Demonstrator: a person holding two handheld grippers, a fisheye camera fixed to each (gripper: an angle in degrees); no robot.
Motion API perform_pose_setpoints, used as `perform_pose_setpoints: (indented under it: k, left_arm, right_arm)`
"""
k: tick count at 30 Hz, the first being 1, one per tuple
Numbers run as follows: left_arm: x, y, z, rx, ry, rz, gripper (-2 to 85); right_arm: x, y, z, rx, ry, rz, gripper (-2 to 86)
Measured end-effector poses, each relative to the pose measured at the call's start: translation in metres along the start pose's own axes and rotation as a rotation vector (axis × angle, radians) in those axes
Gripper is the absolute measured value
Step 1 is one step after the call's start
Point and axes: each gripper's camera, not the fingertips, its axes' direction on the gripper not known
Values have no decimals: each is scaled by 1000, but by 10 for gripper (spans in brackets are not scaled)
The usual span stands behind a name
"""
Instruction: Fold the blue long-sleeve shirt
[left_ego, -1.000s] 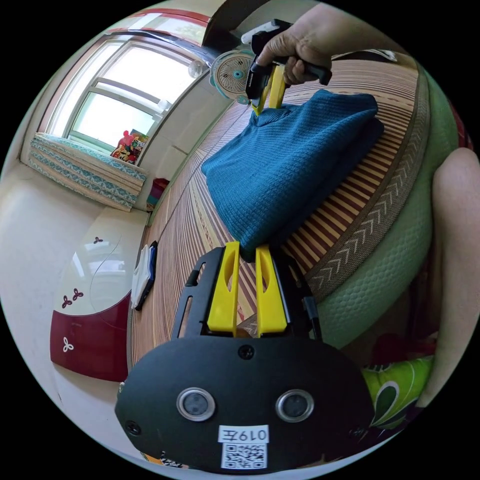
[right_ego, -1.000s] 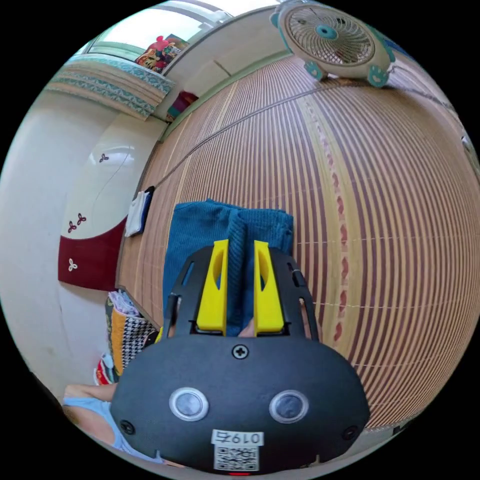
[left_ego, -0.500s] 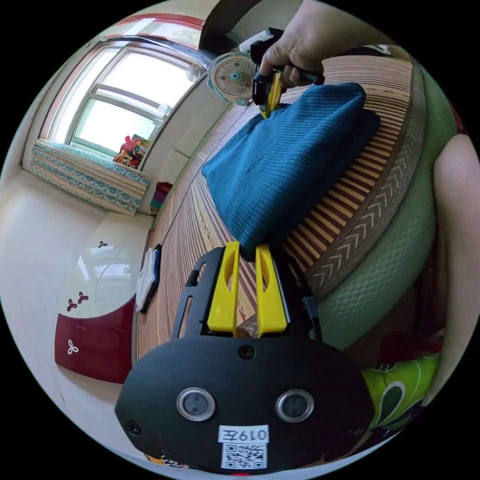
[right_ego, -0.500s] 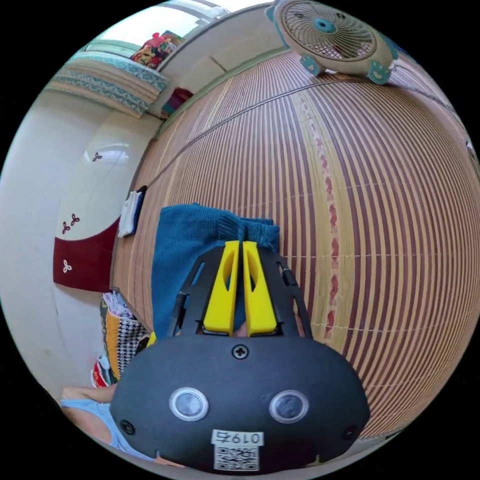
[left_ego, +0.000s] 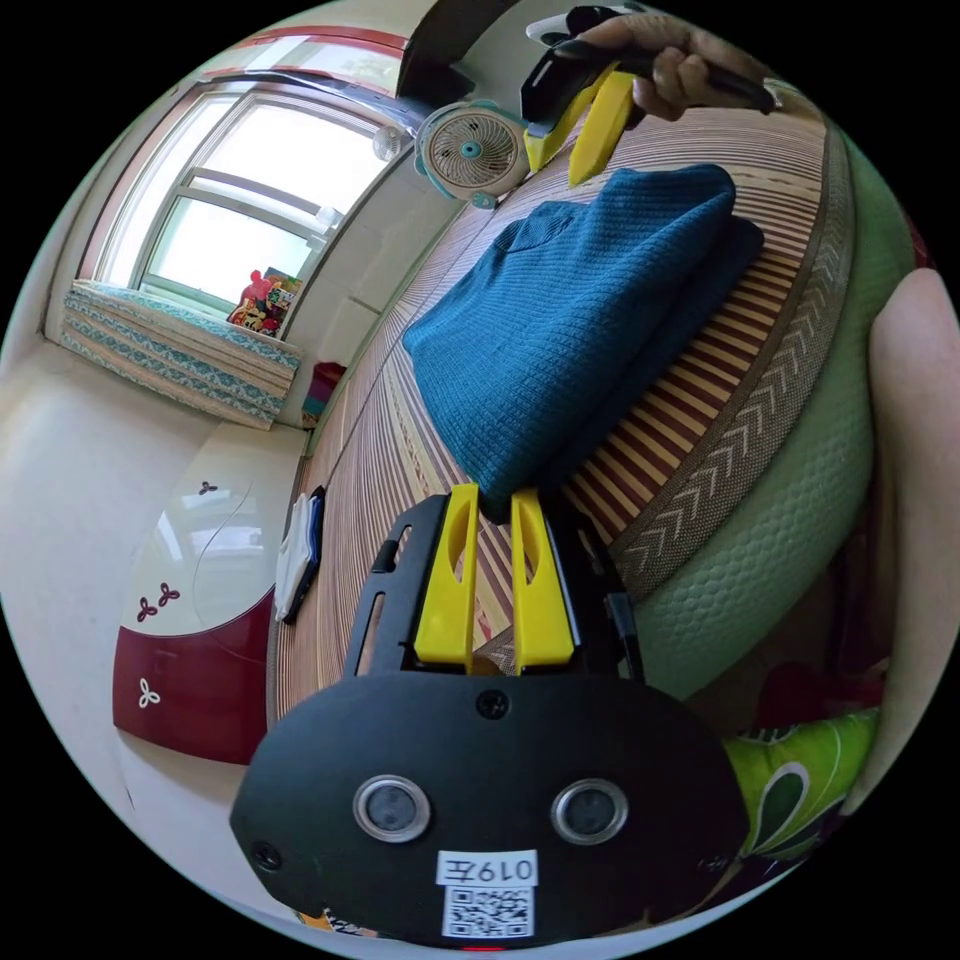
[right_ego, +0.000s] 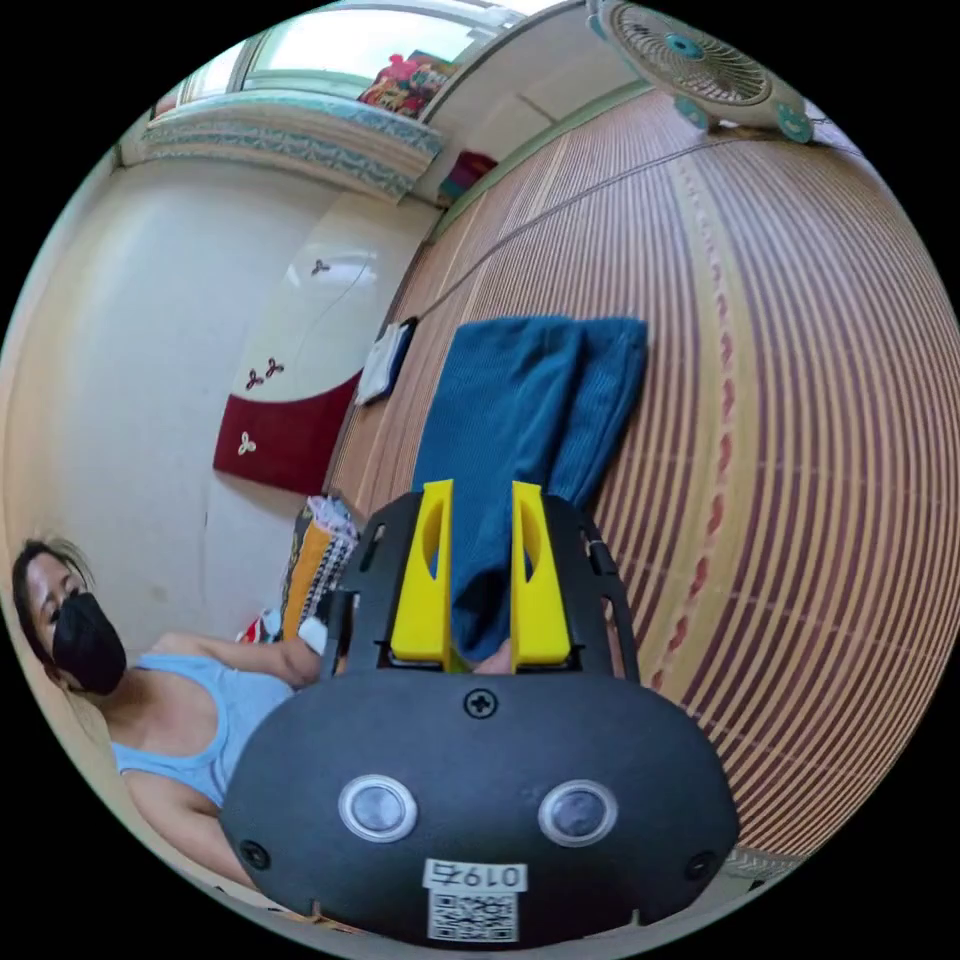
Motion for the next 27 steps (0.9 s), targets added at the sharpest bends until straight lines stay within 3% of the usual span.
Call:
perform_pose_setpoints:
  k: [6, 11, 15, 23, 25, 27]
  left_arm:
    - [-2, -4, 0, -9, 2, -3, 12]
    - [-3, -6, 0, -10, 3, -7, 12]
    - [-3, -7, 0, -8, -3, -12, 11]
    - [-3, -9, 0, -7, -3, -21, 11]
    - [-3, -9, 0, -7, -4, -23, 11]
    - [-2, -10, 0, -9, -6, -20, 11]
  right_arm:
    - [-17, 19, 9, -67, 170, 48, 86]
    - [-27, 28, 1, -28, 166, 83, 88]
    - [-61, 38, 6, -62, 527, -14, 51]
    - [-118, 44, 35, -219, 1004, -243, 12]
    - [-119, 45, 32, -166, 997, -226, 4]
    - [-109, 42, 17, -135, 793, -168, 10]
